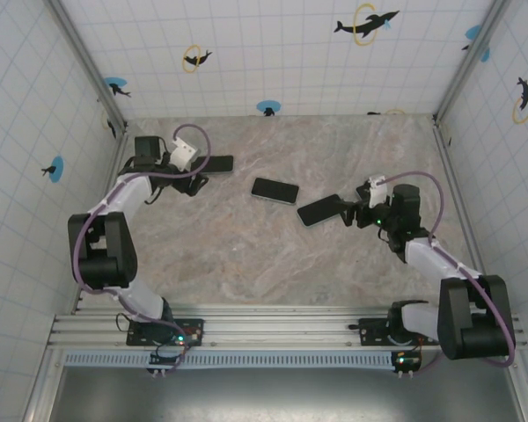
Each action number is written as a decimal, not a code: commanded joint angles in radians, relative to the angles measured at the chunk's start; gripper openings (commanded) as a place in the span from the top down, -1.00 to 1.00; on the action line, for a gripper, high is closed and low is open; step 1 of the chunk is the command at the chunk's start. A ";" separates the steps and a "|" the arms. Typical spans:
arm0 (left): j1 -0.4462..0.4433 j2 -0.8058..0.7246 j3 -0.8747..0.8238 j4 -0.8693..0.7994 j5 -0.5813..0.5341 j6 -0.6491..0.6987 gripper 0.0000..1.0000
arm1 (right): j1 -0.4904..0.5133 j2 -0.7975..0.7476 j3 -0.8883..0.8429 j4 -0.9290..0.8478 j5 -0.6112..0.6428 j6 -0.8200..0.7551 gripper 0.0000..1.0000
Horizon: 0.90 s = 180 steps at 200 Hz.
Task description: Take the phone out of the phone case
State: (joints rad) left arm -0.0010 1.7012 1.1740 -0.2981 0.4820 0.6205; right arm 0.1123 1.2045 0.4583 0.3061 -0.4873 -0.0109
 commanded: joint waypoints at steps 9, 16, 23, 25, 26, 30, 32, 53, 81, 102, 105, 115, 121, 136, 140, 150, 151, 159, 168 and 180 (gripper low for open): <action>-0.019 0.128 0.151 -0.108 -0.027 0.178 -0.95 | 0.013 -0.036 0.024 -0.101 -0.051 -0.027 -0.98; -0.022 0.158 0.182 -0.109 -0.037 0.192 -0.94 | 0.016 -0.040 0.023 -0.112 -0.053 -0.026 -0.98; -0.024 0.188 0.208 -0.109 -0.043 0.202 -0.95 | 0.019 -0.043 0.021 -0.122 -0.055 -0.024 -0.98; -0.024 0.198 0.216 -0.109 -0.044 0.205 -0.95 | 0.020 -0.044 0.022 -0.125 -0.057 -0.024 -0.98; -0.024 0.202 0.220 -0.108 -0.045 0.206 -0.94 | 0.021 -0.045 0.022 -0.127 -0.056 -0.023 -0.98; -0.025 0.221 0.239 -0.110 -0.046 0.215 -0.95 | 0.021 -0.047 0.020 -0.133 -0.057 -0.023 -0.98; -0.025 0.230 0.251 -0.111 -0.046 0.219 -0.95 | 0.022 -0.048 0.020 -0.134 -0.057 -0.023 -0.98; -0.029 0.341 0.389 -0.177 -0.054 0.266 -0.95 | 0.028 -0.057 0.017 -0.161 -0.063 -0.018 -0.98; -0.034 0.471 0.559 -0.249 -0.059 0.299 -0.95 | 0.034 -0.053 0.012 -0.187 -0.069 -0.016 -0.98; -0.034 0.534 0.623 -0.254 -0.035 0.305 -0.94 | 0.039 -0.045 0.012 -0.201 -0.080 -0.019 -0.98; -0.035 0.545 0.635 -0.258 -0.030 0.305 -0.94 | 0.040 -0.045 0.012 -0.203 -0.080 -0.019 -0.98; -0.034 0.577 0.667 -0.276 -0.011 0.301 -0.94 | 0.040 -0.043 0.020 -0.220 -0.082 -0.028 -0.98; -0.035 0.591 0.684 -0.284 -0.005 0.298 -0.94 | 0.041 -0.041 0.026 -0.222 -0.081 -0.037 -0.98; -0.038 0.628 0.716 -0.305 0.003 0.298 -0.93 | 0.042 -0.033 0.040 -0.277 -0.086 -0.060 -0.98; -0.037 0.636 0.724 -0.309 0.007 0.298 -0.93 | 0.041 -0.030 0.042 -0.282 -0.086 -0.064 -0.98; -0.037 0.657 0.735 -0.304 0.008 0.295 -0.94 | 0.041 -0.024 0.044 -0.289 -0.090 -0.069 -0.98; -0.036 0.667 0.735 -0.303 0.008 0.295 -0.94 | 0.041 -0.024 0.044 -0.289 -0.090 -0.069 -0.98; -0.036 0.688 0.747 -0.306 0.006 0.294 -0.94 | 0.043 -0.019 0.042 -0.289 -0.094 -0.071 -0.98; -0.036 0.696 0.757 -0.309 0.013 0.295 -0.93 | 0.043 -0.012 0.037 -0.288 -0.096 -0.072 -0.98; -0.036 0.702 0.767 -0.311 0.018 0.297 -0.94 | 0.042 -0.001 0.034 -0.283 -0.101 -0.069 -0.98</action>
State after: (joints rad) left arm -0.0341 2.3672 1.8980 -0.5583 0.4595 0.8883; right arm 0.1497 1.1812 0.4591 0.0502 -0.5617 -0.0620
